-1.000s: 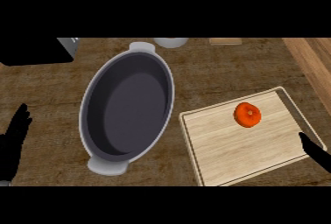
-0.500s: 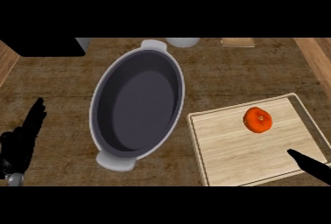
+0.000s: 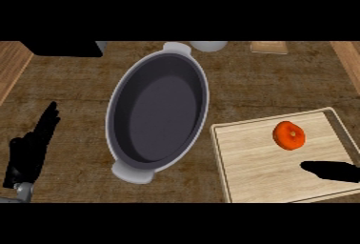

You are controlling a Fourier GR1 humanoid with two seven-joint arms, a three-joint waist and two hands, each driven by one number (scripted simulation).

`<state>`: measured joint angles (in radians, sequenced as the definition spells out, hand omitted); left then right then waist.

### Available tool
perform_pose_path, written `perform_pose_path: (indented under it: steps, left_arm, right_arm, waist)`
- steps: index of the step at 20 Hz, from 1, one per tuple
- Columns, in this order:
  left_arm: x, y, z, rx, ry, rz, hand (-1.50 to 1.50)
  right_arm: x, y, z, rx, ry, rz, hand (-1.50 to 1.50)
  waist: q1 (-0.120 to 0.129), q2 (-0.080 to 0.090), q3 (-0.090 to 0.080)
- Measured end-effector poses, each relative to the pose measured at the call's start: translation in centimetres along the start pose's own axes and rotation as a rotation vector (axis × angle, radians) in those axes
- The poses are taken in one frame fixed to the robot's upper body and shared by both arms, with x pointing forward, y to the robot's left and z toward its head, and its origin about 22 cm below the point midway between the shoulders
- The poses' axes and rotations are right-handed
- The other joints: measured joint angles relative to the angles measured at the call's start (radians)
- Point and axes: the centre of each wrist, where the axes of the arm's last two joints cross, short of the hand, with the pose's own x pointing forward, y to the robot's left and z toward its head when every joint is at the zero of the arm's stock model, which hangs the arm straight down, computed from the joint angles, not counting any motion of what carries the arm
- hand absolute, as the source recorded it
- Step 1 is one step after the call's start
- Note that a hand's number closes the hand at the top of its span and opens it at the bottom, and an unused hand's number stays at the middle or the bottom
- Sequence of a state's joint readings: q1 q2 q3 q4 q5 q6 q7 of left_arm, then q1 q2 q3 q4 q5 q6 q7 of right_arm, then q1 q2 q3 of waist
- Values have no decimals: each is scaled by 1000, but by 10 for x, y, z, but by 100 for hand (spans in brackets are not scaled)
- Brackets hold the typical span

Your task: Pick the squash from the tray and place it in the pot

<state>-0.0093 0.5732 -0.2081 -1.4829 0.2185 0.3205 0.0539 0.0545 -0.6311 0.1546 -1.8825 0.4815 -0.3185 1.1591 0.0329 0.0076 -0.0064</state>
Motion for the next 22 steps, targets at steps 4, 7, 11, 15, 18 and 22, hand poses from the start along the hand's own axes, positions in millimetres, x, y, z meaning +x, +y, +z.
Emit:
perform_pose_path:
  steps: [4, 7, 11, 15, 18, 22]
  left_arm:
    - [0, -5, 0, -7, 2, -2, 0]
    - [4, -1, -3, -6, 6, 0, 0]
    - [4, 0, -3, -7, 6, -1, 0]
    - [5, -1, -5, 0, 3, 0, 0]
    - [5, 3, -6, 1, 8, 0, 0]
    - [3, 7, -2, 4, 8, -4, 0]
  right_arm:
    - [24, -1, -2, 119, 27, 24, -150]
    - [39, -2, -9, 180, 38, 30, -150]
    - [55, 2, -19, 241, 44, 64, -150]
    - [66, 10, -31, 274, 68, 113, -150]
    - [72, 15, -41, 288, 89, 146, -150]
    - [82, 21, -48, 313, 105, 168, -150]
  waist:
    - [6, -1, 1]
    - [3, -2, 3]
    - [-1, -3, 3]
    - [-3, -3, 4]
    - [-6, -4, 4]
    - [-8, -6, 5]
